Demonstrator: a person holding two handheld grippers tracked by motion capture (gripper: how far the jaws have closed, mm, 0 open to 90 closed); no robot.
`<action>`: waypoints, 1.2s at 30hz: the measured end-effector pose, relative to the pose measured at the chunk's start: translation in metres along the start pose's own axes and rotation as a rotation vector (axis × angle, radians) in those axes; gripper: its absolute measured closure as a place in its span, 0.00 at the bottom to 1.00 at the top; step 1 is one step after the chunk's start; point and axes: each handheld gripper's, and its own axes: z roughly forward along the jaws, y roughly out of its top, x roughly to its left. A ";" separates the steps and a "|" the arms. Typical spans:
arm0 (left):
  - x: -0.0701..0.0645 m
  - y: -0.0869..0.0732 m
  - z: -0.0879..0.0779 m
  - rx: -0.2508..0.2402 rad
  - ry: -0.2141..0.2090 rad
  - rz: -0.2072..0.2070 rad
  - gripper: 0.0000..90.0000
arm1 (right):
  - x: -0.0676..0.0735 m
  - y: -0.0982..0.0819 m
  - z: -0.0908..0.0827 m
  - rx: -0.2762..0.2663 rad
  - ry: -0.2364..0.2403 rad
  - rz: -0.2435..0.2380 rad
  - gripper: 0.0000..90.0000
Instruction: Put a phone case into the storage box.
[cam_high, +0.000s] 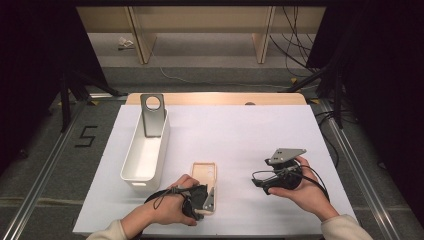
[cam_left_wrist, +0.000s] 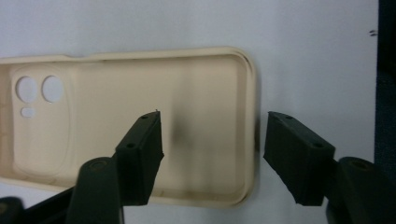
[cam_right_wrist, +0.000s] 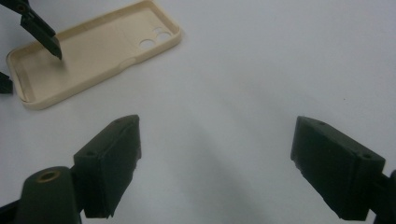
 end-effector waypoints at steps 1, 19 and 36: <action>-0.001 0.000 0.000 0.001 -0.008 -0.005 0.44 | 0.000 0.000 0.000 0.002 0.001 0.000 0.19; -0.008 0.006 -0.002 0.040 -0.045 0.040 0.74 | 0.000 -0.001 0.002 0.012 0.010 -0.001 0.19; -0.016 0.011 -0.002 0.085 -0.013 0.059 0.92 | 0.000 -0.001 0.002 0.014 0.017 0.001 0.19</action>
